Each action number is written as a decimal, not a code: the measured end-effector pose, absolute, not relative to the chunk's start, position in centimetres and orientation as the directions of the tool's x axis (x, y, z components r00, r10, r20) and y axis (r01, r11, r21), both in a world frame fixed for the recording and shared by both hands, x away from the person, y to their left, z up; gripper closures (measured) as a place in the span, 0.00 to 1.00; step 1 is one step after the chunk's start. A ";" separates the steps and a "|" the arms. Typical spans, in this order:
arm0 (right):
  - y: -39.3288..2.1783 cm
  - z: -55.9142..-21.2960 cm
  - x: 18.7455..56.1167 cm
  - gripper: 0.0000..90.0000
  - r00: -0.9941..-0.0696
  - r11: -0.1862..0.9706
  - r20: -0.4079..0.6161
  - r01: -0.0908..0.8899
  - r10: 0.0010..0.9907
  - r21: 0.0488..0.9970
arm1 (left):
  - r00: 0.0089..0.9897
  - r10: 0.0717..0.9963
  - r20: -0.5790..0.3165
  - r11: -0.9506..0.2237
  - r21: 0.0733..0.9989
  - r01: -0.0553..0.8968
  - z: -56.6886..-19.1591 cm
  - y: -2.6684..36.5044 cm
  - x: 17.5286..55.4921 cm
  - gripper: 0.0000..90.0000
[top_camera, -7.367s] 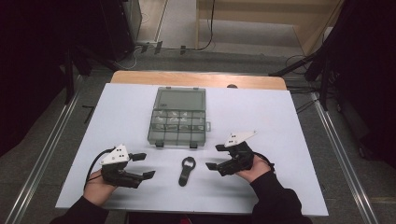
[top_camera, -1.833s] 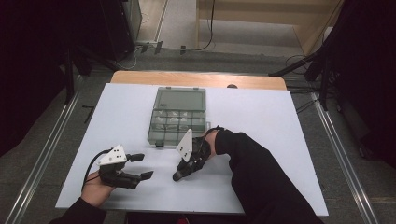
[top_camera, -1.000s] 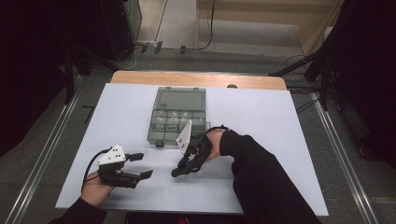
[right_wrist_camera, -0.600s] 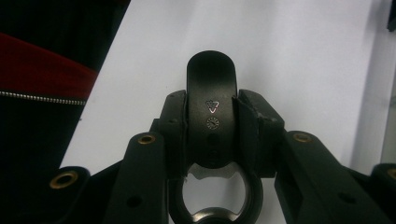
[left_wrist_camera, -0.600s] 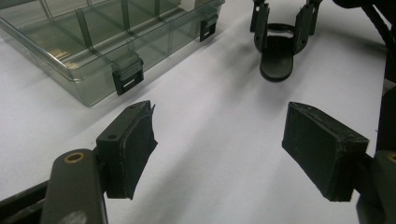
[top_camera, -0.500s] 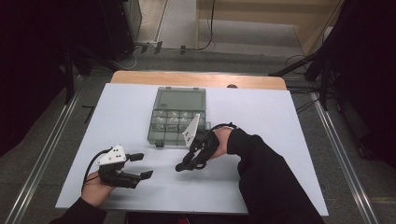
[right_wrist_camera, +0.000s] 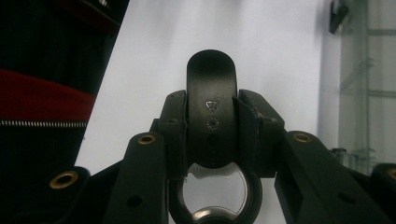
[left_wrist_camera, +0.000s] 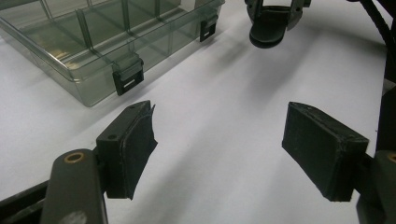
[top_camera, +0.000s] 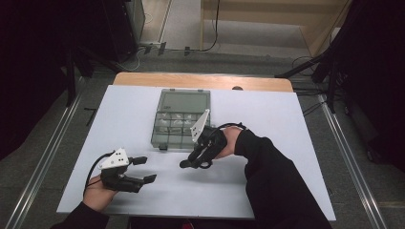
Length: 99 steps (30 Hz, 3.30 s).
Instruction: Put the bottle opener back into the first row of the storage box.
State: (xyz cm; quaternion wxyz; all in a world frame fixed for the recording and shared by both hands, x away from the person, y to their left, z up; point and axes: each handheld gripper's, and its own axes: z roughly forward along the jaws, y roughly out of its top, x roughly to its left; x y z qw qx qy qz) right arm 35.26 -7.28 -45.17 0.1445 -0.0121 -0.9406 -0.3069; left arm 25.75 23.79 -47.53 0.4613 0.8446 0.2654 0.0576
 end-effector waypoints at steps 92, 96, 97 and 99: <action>-5.1 -43.4 46.4 0.59 -0.931 0.745 0.100 0.341 0.350 0.573 | 0.855 0.493 -0.161 -0.427 0.812 0.399 -47.5 23.9 25.8 0.27; -5.5 -43.4 46.1 0.53 -0.914 0.712 0.141 0.387 0.382 0.585 | 0.855 0.493 -0.158 -0.428 0.812 0.397 -47.5 23.9 25.8 0.27; -5.6 -43.4 46.0 0.50 -0.913 0.705 0.146 0.389 0.381 0.593 | 0.854 0.495 -0.159 -0.427 0.812 0.398 -47.5 23.9 25.8 0.27; -5.9 -43.4 45.7 0.46 -0.902 0.685 0.164 0.413 0.400 0.601 | 0.854 0.495 -0.159 -0.428 0.811 0.399 -47.5 23.9 25.8 0.27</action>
